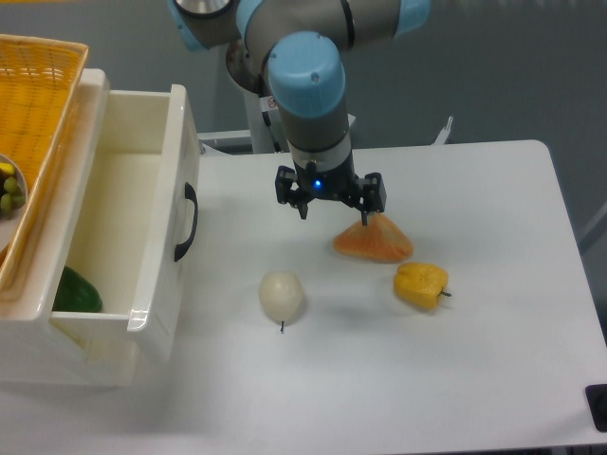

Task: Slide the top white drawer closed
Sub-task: 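Move the gripper from above the orange wedge toward the open drawer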

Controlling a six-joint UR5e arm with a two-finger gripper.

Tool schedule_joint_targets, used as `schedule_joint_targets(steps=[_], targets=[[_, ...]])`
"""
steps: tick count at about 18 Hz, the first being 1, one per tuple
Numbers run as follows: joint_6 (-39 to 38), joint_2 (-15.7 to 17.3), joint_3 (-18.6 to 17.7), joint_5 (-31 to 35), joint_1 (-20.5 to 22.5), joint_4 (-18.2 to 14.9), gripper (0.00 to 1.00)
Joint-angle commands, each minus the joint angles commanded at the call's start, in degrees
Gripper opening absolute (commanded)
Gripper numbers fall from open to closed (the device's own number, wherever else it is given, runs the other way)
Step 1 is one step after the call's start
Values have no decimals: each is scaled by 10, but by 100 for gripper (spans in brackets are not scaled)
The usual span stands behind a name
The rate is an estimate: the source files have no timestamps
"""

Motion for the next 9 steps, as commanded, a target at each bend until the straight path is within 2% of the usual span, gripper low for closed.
schedule_joint_targets(steps=[9], targets=[[-7,-8,-4,-10,11,4,100]])
